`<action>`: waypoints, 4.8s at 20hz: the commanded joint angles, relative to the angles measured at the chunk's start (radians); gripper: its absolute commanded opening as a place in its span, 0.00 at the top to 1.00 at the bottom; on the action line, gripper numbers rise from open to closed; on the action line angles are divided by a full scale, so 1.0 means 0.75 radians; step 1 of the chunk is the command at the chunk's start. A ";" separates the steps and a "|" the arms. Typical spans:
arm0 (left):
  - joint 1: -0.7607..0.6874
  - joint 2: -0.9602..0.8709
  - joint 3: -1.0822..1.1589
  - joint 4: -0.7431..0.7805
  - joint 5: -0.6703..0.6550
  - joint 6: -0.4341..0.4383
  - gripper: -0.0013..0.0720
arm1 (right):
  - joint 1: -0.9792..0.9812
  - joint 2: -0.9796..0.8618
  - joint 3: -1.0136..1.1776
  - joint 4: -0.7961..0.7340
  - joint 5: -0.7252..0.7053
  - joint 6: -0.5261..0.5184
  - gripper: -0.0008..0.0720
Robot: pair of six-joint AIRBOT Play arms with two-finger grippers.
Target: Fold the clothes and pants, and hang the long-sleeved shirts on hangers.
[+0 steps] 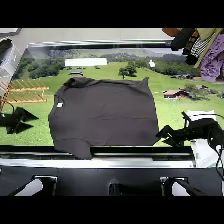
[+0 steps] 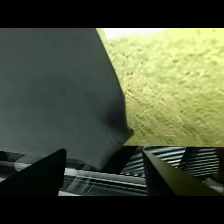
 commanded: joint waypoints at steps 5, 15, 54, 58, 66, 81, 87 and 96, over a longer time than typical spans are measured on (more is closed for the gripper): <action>0.007 0.243 -0.407 0.034 0.084 0.085 0.23 | 0.222 0.010 -0.066 0.030 0.277 0.112 0.57; 0.001 0.196 -0.642 0.065 0.407 0.140 0.23 | 0.249 0.155 -0.066 0.041 0.217 0.210 0.94; -0.132 0.446 1.131 0.046 0.335 0.085 0.96 | 0.249 0.482 1.732 0.004 0.010 0.536 0.94; -0.280 0.140 1.014 0.012 0.316 0.186 0.96 | 0.258 0.150 1.654 -0.025 -0.341 0.554 0.94; -0.608 -0.705 0.982 0.162 0.619 0.102 0.96 | 0.434 -0.493 1.358 -0.288 0.216 0.480 0.94; -0.432 -0.933 1.144 -0.117 0.153 0.082 0.33 | 0.294 -0.681 1.391 -0.100 0.026 0.312 0.24; -0.144 -0.616 0.832 -0.094 -0.009 0.156 0.33 | -0.057 -0.312 0.981 -0.071 -0.303 0.037 0.24; 0.070 -0.212 0.021 -0.094 0.080 0.192 0.33 | -0.172 -0.007 -0.064 0.063 -0.052 -0.198 0.24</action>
